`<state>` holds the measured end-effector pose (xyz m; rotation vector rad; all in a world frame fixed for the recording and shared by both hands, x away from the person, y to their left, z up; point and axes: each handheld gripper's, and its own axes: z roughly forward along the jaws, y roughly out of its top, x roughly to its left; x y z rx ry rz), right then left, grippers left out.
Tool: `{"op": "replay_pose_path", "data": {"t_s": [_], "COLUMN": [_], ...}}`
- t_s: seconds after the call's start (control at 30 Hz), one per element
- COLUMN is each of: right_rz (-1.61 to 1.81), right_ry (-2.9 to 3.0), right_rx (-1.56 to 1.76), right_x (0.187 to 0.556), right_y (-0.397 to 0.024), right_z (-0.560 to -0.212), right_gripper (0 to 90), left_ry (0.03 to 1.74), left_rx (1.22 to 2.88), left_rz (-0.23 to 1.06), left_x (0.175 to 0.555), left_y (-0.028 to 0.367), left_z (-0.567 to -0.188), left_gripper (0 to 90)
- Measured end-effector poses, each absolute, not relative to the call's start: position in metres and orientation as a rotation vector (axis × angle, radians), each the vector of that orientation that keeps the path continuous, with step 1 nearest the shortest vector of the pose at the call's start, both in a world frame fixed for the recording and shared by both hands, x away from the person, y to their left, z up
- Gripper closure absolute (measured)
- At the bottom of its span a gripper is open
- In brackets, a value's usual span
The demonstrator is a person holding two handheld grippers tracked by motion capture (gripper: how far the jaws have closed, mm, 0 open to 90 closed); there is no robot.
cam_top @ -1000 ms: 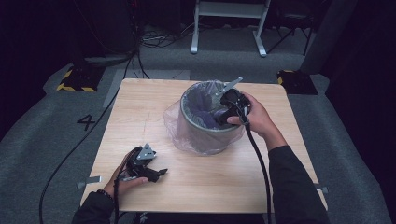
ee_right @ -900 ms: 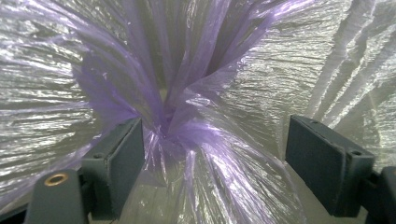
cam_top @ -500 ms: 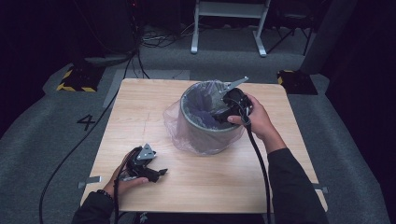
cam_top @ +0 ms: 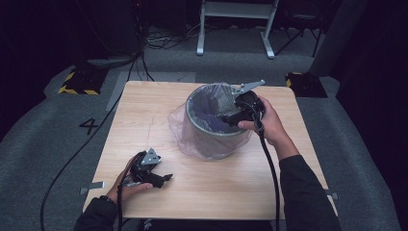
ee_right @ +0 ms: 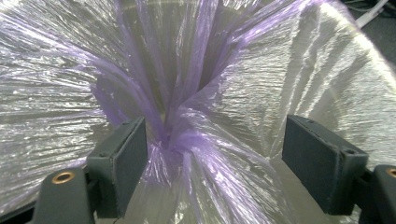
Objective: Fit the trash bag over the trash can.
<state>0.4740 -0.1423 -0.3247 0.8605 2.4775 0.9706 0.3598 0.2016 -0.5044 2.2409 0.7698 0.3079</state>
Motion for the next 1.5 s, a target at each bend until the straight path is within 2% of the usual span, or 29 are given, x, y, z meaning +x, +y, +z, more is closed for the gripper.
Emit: {"op": "replay_pose_path", "data": {"t_s": [1.5], "right_rz": [1.114], "right_ry": [2.319], "right_rx": [0.778], "right_x": [0.447], "right_y": [-0.166], "right_z": [-0.310], "right_gripper": [19.5], "left_ry": [0.770], "left_rx": [2.240], "left_rz": [0.308], "left_x": [0.360], "left_y": [0.202], "left_z": [-0.504], "left_gripper": [14.5]}}
